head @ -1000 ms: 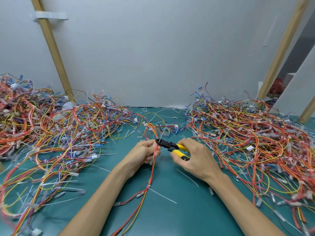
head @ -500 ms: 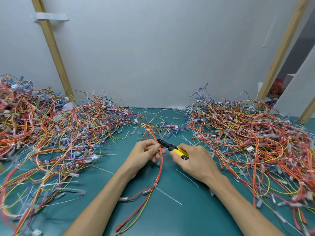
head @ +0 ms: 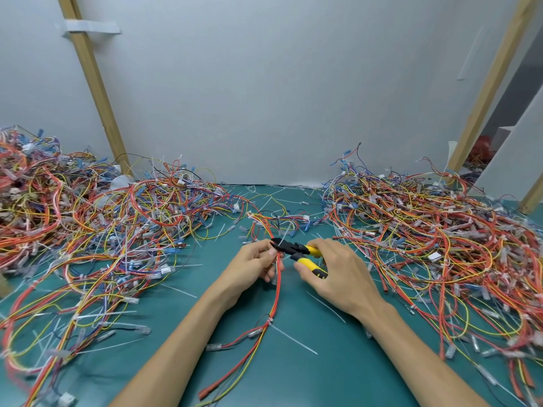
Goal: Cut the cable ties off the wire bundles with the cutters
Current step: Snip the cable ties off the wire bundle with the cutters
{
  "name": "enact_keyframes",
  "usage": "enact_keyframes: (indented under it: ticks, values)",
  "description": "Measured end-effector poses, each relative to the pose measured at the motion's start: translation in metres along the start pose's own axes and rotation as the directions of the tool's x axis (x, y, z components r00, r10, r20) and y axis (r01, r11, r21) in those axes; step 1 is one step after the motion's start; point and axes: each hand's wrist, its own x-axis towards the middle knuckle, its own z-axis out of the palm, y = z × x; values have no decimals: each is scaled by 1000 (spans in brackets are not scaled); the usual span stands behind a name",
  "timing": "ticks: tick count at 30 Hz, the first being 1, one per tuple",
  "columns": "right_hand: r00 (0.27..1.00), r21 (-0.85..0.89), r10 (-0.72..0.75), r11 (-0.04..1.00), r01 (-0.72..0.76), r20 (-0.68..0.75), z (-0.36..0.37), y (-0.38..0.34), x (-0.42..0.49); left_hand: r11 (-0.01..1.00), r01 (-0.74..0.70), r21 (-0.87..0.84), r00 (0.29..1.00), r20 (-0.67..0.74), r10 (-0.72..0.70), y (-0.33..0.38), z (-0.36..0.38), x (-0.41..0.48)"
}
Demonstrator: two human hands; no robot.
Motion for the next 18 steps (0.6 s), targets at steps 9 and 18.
enact_keyframes:
  ticks: [9,18]
  values:
    - [1000,30,4,1000,-5,21,-4,2,1,1000,8,28,1000,14,-9,-1,-1,0]
    - [999,40,34,999,-35,29,-3,-1,0,1000,20,1,1000,15,-20,-1,0,1]
